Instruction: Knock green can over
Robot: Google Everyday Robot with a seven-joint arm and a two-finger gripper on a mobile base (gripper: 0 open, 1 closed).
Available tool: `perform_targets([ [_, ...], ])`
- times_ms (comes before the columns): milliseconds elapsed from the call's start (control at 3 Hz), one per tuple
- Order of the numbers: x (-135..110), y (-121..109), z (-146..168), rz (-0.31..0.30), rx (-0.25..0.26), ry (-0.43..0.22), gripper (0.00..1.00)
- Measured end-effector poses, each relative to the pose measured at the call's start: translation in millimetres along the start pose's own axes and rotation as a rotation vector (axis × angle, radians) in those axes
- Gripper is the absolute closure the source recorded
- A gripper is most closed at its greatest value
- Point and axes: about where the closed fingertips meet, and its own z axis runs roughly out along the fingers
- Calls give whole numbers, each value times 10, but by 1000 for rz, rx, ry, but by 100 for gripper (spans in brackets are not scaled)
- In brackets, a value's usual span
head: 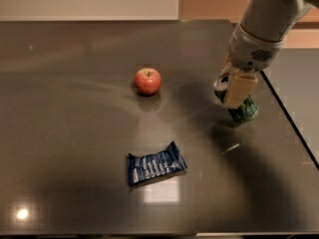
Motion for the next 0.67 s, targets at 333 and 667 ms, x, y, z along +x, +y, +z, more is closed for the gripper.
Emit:
perform_targets([
  [333,-55,-13,106,-56,-18,95,61],
  [667,-90,-15,169,-89,-31,134,38],
])
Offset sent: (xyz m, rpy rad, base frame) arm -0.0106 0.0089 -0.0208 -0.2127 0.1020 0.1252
